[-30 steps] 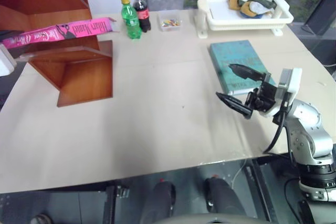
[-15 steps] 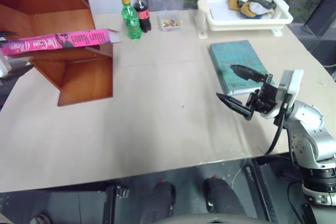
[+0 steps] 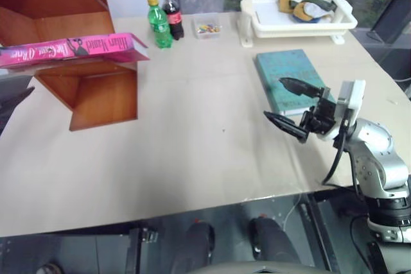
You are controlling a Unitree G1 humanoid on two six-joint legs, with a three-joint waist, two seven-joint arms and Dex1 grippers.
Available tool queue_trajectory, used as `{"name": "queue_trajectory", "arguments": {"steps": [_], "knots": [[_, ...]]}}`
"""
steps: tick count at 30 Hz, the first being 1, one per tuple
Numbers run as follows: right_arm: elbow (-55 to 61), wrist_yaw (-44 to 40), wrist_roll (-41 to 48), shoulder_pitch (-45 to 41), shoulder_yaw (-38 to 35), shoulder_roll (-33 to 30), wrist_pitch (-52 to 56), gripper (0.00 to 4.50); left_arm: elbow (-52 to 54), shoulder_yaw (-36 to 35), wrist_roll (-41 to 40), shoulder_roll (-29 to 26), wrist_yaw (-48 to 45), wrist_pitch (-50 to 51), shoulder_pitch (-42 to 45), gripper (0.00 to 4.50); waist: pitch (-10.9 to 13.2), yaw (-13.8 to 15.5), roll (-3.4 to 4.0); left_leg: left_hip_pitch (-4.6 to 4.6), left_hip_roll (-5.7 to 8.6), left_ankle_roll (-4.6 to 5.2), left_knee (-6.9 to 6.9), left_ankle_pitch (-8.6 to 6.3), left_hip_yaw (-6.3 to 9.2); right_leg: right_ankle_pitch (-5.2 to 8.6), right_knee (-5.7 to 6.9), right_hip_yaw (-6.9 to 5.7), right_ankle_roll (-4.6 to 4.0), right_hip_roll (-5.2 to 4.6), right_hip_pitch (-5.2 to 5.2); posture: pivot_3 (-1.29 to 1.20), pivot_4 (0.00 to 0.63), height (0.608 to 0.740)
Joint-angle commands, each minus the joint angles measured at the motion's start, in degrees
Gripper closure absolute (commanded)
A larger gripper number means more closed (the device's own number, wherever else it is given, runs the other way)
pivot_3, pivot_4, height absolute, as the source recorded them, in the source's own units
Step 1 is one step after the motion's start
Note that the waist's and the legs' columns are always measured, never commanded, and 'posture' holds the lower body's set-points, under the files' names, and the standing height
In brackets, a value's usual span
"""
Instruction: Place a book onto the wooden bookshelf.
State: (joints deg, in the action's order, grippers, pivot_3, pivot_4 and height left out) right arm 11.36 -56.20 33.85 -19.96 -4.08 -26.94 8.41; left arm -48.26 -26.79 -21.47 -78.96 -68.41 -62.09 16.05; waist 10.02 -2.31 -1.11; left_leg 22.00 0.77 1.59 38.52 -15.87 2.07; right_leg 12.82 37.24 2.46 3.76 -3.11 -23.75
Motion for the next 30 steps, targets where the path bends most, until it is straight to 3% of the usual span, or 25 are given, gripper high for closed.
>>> {"name": "queue_trajectory", "arguments": {"steps": [1,4,6,9,11,16,23,30], "knots": [[-0.74,-1.51,-0.08,-1.59,-0.35,-0.17,-1.60,0.00,9.89,-6.97,-4.62,1.53,0.09,2.67,-6.55,0.02,0.01,0.07,0.02,-0.02,0.00,0.00,0.00,0.00,-0.02,0.00,0.01,0.01,0.00,-0.01,0.01,0.00,0.150,0.740],[-2.03,-2.03,-0.71,-2.31,-0.27,-0.17,-2.07,0.00,24.78,-8.22,-7.26,6.43,2.60,10.41,-14.36,0.02,0.02,0.23,0.05,-0.02,0.00,0.00,0.00,0.00,0.02,0.00,0.02,0.00,-0.01,-0.02,0.01,0.00,0.150,0.740],[-2.03,-1.77,-1.29,-2.32,-0.31,-0.34,-2.34,0.00,38.60,-4.16,-7.97,12.30,8.39,18.82,-19.26,0.41,0.02,0.29,0.11,-0.02,0.01,0.00,0.00,0.00,0.01,0.00,0.03,0.02,0.00,-0.07,0.02,0.00,0.150,0.740],[0.89,-0.63,-1.19,-0.77,-1.19,-1.10,-1.79,0.00,54.38,6.06,-5.21,22.47,22.46,36.41,-19.55,1.56,0.03,0.46,0.13,-0.03,0.10,0.01,0.00,-0.01,0.00,0.00,0.06,0.04,0.00,-0.22,0.04,0.00,0.150,0.740],[3.10,0.34,-1.17,0.26,-1.60,-1.77,-1.25,0.00,59.85,12.62,-1.94,29.38,30.09,45.03,-16.55,2.59,0.03,0.72,0.12,-0.02,0.09,0.00,0.04,-0.01,0.12,-0.01,0.12,-0.02,0.00,-0.14,0.03,0.00,0.150,0.740],[8.03,3.19,-1.89,3.65,-2.23,-3.24,-0.69,0.00,59.66,22.70,7.01,46.71,45.40,58.34,-4.82,4.45,0.00,1.69,0.09,-0.06,0.11,-0.01,0.18,0.00,0.13,-0.01,0.39,0.00,-0.01,-0.01,0.02,0.00,0.150,0.740],[12.35,6.94,-1.45,5.82,-3.48,-4.31,0.90,0.00,49.01,31.07,25.23,62.28,62.31,60.38,9.24,4.45,-0.04,1.53,0.05,-0.12,0.30,-0.01,0.54,0.00,0.11,-0.02,0.57,0.07,0.00,0.03,0.16,0.00,0.150,0.740],[14.16,8.98,-1.44,5.59,-3.74,-5.14,2.01,0.00,35.54,28.07,33.49,73.05,83.73,59.08,21.59,4.45,-0.02,1.94,0.02,0.01,0.40,-0.01,0.59,0.00,0.26,-0.02,0.50,-0.01,0.00,-0.02,0.13,0.00,0.150,0.740]]}}
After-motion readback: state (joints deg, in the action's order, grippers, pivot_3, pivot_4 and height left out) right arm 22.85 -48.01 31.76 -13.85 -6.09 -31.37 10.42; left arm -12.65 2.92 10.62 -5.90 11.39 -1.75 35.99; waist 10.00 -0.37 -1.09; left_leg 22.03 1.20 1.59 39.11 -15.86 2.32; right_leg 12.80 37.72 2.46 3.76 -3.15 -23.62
